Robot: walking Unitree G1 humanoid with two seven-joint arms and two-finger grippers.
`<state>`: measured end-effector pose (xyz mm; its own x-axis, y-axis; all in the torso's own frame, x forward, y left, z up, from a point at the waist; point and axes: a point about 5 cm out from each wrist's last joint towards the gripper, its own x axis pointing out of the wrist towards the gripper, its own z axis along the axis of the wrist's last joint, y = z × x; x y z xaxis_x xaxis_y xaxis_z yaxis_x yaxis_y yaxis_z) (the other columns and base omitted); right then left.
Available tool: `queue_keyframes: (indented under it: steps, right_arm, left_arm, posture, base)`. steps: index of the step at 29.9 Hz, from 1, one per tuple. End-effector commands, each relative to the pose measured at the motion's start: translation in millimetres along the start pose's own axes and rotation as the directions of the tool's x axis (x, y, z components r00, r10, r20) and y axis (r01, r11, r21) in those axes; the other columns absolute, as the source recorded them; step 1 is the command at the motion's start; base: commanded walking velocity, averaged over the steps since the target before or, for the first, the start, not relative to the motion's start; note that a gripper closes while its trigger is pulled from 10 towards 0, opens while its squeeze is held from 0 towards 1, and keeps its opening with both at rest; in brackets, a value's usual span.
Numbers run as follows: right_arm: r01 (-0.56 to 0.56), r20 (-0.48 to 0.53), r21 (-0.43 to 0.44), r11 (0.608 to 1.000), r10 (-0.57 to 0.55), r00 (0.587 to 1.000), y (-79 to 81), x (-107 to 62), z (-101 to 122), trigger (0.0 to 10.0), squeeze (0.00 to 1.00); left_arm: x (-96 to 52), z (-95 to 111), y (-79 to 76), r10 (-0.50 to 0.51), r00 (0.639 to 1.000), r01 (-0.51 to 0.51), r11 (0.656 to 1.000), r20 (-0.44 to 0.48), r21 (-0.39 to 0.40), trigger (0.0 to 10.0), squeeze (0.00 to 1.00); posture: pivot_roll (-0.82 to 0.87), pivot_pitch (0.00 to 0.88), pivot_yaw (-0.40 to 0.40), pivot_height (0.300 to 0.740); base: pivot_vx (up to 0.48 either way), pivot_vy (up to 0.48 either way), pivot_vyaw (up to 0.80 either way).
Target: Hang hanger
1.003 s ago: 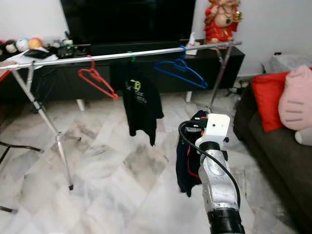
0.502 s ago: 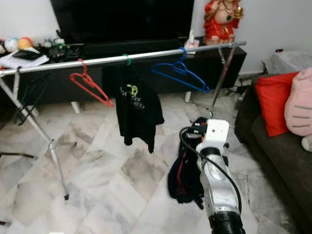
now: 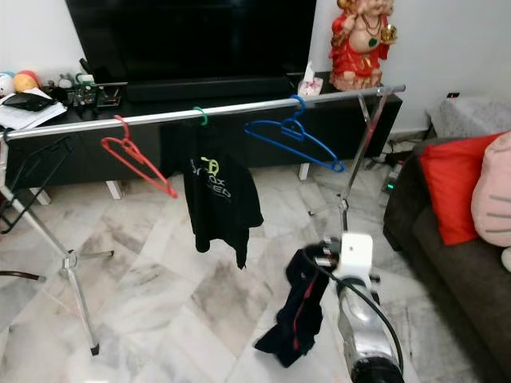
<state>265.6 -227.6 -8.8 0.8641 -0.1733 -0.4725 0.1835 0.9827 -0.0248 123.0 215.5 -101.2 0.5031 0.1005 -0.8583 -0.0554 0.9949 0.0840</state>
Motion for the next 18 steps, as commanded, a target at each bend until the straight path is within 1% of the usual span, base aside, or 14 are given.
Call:
queue_keyframes:
  steps: [1,5,6,9,11,13,14,17,18]
  right_arm:
    - [0.006,-0.085,0.028,1.000,-0.004,0.996,-0.1,-3.1,-18.3,10.0,0.00]
    - [0.036,-0.228,0.004,0.999,-0.034,0.973,-9.5,-16.7,-54.5,10.0,0.00]
    - [0.028,-0.256,-0.006,1.000,-0.029,0.966,-10.2,-20.5,-62.7,10.0,0.00]
    - [0.013,-0.332,0.004,1.000,-0.011,0.943,-12.1,-32.4,-84.9,10.0,0.00]
    - [-0.001,-0.385,-0.016,1.000,-0.005,0.923,-13.0,-40.3,-98.1,10.0,0.00]
    - [-0.037,-0.414,-0.062,0.997,0.008,0.910,-12.1,-45.7,-106.1,10.0,0.00]
    - [-0.043,-0.421,-0.044,0.998,0.021,0.907,-10.7,-48.4,-109.9,10.0,0.00]
    - [-0.049,-0.426,-0.034,0.998,0.029,0.904,-10.0,-50.4,-112.6,10.0,0.00]
    - [-0.060,-0.447,-0.038,0.997,0.036,0.894,-10.1,-54.6,-118.3,10.0,0.00]
  left_arm:
    - [-2.2,-6.2,8.0,0.021,1.000,-0.021,1.000,-0.015,0.003,10.0,0.00]
    - [-1.7,-3.7,9.4,0.022,1.000,-0.022,1.000,-0.011,0.003,10.0,0.00]
    - [-0.8,-0.6,8.8,0.021,1.000,-0.021,1.000,-0.006,0.004,10.0,0.00]
    - [1.7,7.6,4.9,0.018,1.000,-0.018,1.000,0.006,0.008,10.0,0.00]
    - [2.4,9.9,3.3,0.017,1.000,-0.017,1.000,0.010,0.009,10.0,0.00]
    - [2.9,12.1,2.0,0.016,1.000,-0.016,1.000,0.015,0.008,10.0,0.00]
    - [3.1,12.9,1.7,0.016,1.000,-0.016,1.000,0.018,0.005,10.0,0.00]
    - [3.1,13.1,1.8,0.015,1.000,-0.016,1.000,0.020,0.005,10.0,0.00]
    - [3.0,13.8,2.3,0.015,1.000,-0.015,1.000,0.028,0.004,10.0,0.00]
  posture:
    - [-0.07,0.000,0.010,0.740]
    - [-0.06,0.000,0.015,0.740]
    - [-0.06,0.000,0.018,0.740]
    - [-0.07,0.000,0.023,0.740]
    - [-0.06,0.000,0.021,0.740]
    - [-0.06,0.000,0.019,0.740]
    - [-0.06,0.000,0.021,0.740]
    - [-0.06,0.000,0.023,0.740]
    - [-0.06,0.000,0.023,0.740]
  base:
    - [0.000,0.000,0.00]
    - [0.000,0.000,0.00]
    - [0.000,0.000,0.00]
    - [0.000,0.000,0.00]
    - [0.000,0.000,0.00]
    - [0.000,0.000,0.00]
    - [0.000,0.000,0.00]
    - [0.000,0.000,0.00]
    - [0.000,0.000,0.00]
